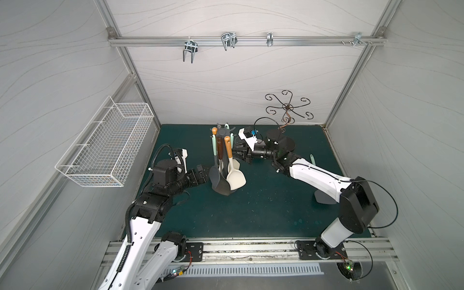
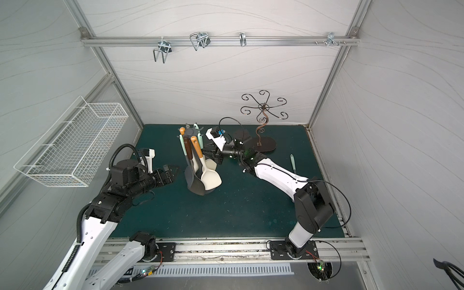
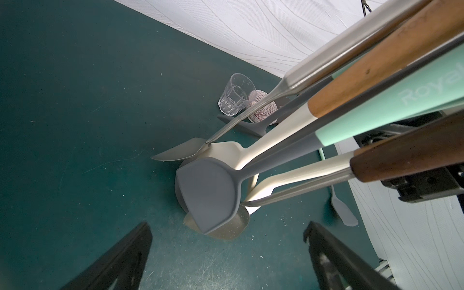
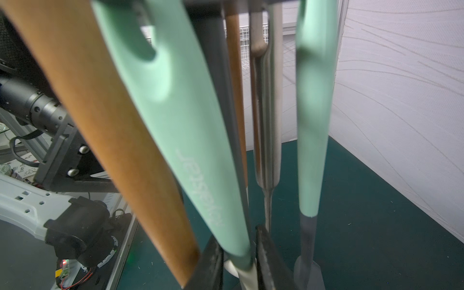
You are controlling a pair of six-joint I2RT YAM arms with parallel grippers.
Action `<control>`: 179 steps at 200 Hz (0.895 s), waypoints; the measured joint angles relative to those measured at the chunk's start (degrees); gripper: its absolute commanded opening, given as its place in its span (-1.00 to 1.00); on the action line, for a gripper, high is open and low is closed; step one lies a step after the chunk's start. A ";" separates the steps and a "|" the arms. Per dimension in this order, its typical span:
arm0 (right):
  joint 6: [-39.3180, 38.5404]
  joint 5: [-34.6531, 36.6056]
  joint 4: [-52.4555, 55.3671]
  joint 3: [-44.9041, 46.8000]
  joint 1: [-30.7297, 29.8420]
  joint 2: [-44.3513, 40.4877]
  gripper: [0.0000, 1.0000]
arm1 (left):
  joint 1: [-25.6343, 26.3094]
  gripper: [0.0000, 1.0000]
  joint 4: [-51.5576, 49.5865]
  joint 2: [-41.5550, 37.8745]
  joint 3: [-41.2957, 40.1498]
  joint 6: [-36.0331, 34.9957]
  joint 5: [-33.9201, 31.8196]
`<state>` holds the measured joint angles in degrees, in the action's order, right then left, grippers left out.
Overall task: Take the spatula off the kitchen utensil rack
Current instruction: Take off the spatula from the rack.
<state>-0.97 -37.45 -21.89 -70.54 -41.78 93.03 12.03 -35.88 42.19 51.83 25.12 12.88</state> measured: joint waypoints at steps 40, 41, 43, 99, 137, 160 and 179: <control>-1.53 0.33 -0.09 0.24 -0.09 -0.26 -0.79 | 0.00 0.99 0.07 -0.02 -0.02 0.00 0.07; -1.55 0.35 -0.04 0.28 -0.11 -0.28 -0.79 | 0.00 0.99 0.04 -0.02 -0.02 0.00 0.04; -1.64 0.35 -0.02 0.33 -0.13 -0.33 -0.80 | 0.00 0.99 0.07 -0.02 -0.02 0.00 0.07; -2.60 1.95 0.70 1.55 -0.48 -2.01 -0.90 | 0.00 0.99 0.31 -0.37 -0.15 0.04 0.07; -5.29 4.20 4.33 1.95 -0.48 -4.48 -0.96 | 0.00 0.99 0.33 -0.76 -0.35 0.09 0.07; -8.02 5.31 7.02 1.92 -0.48 -5.46 -0.98 | 0.00 0.99 0.33 -0.90 -0.35 0.11 0.09; -10.01 6.32 9.05 1.64 -0.48 -5.90 -1.00 | 0.00 0.99 0.33 -0.90 -0.35 0.13 0.24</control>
<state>-10.98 -31.14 -12.84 -68.90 -42.26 87.13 12.03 -35.55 41.30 51.48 25.26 13.13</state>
